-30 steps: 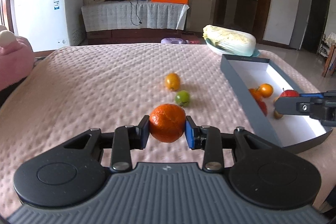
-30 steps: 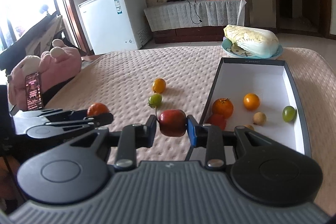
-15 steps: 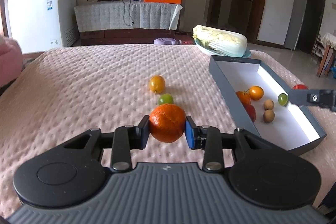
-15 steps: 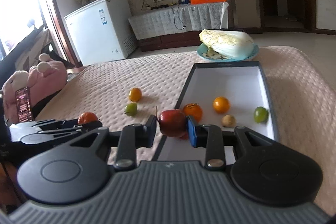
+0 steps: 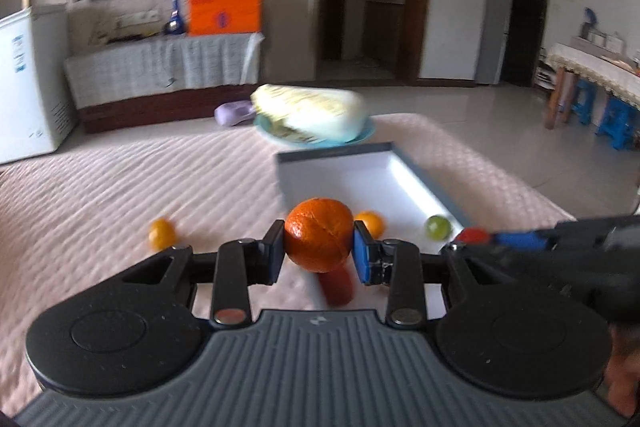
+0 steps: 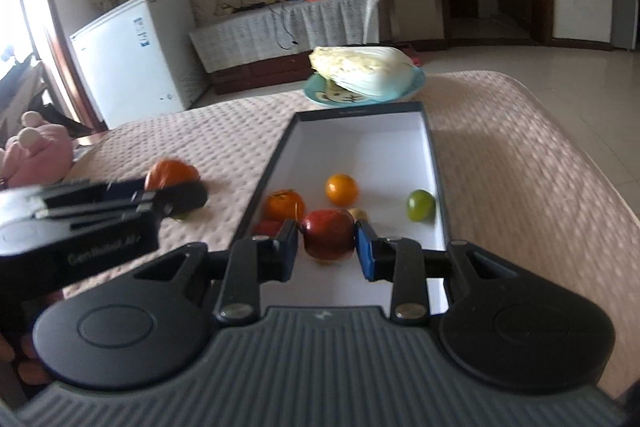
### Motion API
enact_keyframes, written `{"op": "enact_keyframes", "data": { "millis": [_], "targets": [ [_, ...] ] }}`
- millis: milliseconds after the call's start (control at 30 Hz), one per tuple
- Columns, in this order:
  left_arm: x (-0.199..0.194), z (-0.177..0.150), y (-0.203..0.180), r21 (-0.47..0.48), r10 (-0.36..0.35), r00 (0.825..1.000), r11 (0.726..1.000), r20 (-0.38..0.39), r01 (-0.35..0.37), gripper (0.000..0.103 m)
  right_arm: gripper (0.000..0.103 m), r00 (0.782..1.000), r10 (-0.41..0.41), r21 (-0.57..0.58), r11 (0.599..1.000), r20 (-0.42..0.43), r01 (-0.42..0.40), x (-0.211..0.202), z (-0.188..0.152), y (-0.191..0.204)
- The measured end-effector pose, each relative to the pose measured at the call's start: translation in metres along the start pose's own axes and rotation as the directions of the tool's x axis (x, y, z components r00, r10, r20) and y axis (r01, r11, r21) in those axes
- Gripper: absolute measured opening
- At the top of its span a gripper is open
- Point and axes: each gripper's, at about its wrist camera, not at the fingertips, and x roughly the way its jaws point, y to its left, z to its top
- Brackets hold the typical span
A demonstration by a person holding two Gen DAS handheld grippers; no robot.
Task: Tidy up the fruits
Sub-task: 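Open the left tool to drop the orange into the box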
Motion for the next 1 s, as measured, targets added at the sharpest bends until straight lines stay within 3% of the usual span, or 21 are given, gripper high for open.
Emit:
{"op": "enact_keyframes", "data": {
  "millis": [233, 533, 600, 733, 1000],
  "targets": [
    [0.033, 0.025, -0.036, 0.056, -0.037, 0.999, 0.998, 0.01, 0.037, 0.04, 0.034, 1.0, -0.017, 0.006, 1.0, -0.02, 0.017, 0.002, -0.001, -0.005],
    [0.075, 0.029, -0.055, 0.057, -0.05, 0.998, 0.997, -0.039, 0.052, 0.041, 0.034, 0.998, -0.034, 0.002, 0.999, -0.054, 0.035, 0.009, -0.001, -0.012],
    [0.082, 0.027, -0.055, 0.046, -0.042, 0.997, 0.998, -0.059, 0.045, 0.043, 0.034, 0.997, -0.038, 0.001, 0.999, -0.06, 0.038, 0.01, -0.001, -0.014],
    [0.084, 0.026, -0.059, 0.059, -0.042, 0.998, 0.997, -0.039, 0.044, 0.065, 0.034, 0.997, -0.046, 0.01, 0.999, -0.069, 0.047, 0.014, -0.001, -0.02],
    [0.064, 0.029, -0.062, 0.072, -0.052, 0.999, 0.996, -0.01, 0.053, 0.066, 0.034, 0.995, -0.06, 0.026, 0.998, -0.082, 0.063, 0.022, -0.001, -0.024]
  ]
}}
